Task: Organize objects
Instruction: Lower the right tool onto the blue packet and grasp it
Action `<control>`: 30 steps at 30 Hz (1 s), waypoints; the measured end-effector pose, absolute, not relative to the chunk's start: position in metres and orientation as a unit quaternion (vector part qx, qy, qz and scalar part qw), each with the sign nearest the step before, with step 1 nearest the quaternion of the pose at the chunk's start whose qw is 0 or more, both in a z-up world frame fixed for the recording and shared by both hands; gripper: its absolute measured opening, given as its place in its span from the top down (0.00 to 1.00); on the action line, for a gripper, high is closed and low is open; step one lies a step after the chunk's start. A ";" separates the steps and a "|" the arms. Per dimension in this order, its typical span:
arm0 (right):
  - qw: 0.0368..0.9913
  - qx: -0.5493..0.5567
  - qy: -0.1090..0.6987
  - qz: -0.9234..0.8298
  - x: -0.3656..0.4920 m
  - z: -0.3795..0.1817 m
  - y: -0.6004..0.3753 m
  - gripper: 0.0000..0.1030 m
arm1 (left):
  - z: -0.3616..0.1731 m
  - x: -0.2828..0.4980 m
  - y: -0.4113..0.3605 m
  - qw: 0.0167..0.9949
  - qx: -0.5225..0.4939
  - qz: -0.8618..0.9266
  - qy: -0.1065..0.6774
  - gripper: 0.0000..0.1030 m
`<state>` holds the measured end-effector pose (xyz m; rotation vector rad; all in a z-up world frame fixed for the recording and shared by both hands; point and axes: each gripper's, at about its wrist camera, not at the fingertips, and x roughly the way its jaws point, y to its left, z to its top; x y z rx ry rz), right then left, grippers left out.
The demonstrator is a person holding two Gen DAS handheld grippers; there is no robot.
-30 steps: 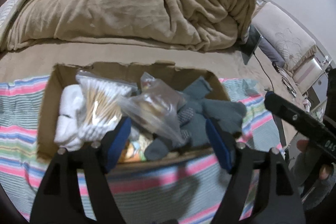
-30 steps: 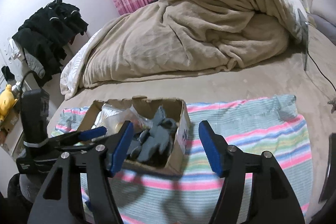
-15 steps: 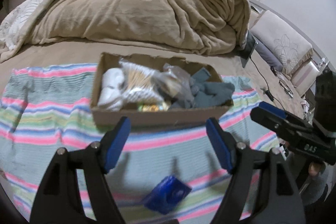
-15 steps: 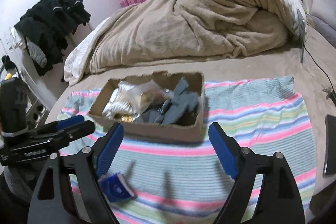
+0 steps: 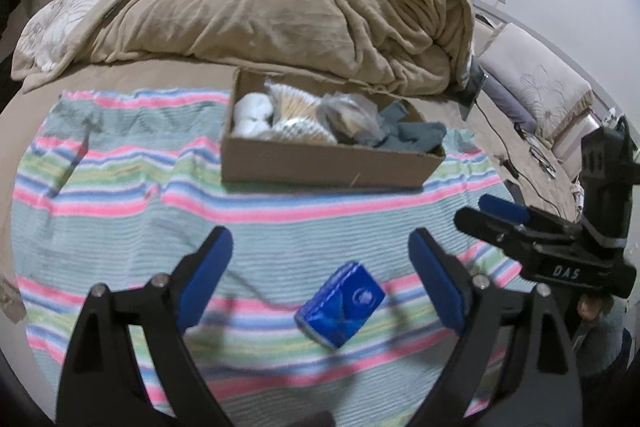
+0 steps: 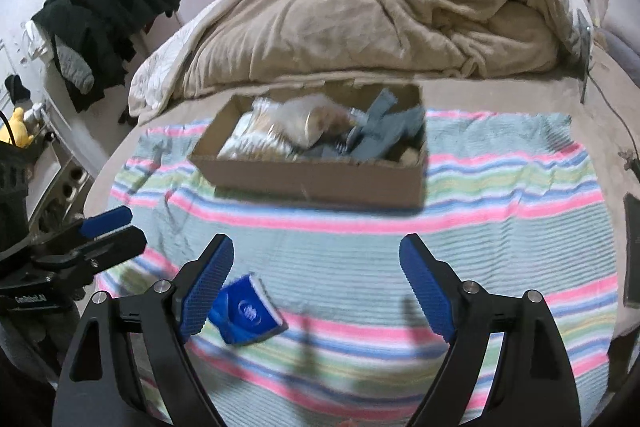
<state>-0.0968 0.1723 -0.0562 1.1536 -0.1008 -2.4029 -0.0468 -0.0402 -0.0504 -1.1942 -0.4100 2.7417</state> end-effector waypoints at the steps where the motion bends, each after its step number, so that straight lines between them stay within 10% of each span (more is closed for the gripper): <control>1: 0.237 0.424 -0.033 -0.873 -0.094 -0.060 0.169 0.15 | -0.052 -0.044 -0.042 0.060 -0.395 0.906 -0.138 0.12; 30: 0.250 0.521 0.001 -0.816 -0.074 -0.138 0.081 0.15 | -0.099 0.004 -0.099 0.029 -0.398 0.902 -0.165 0.11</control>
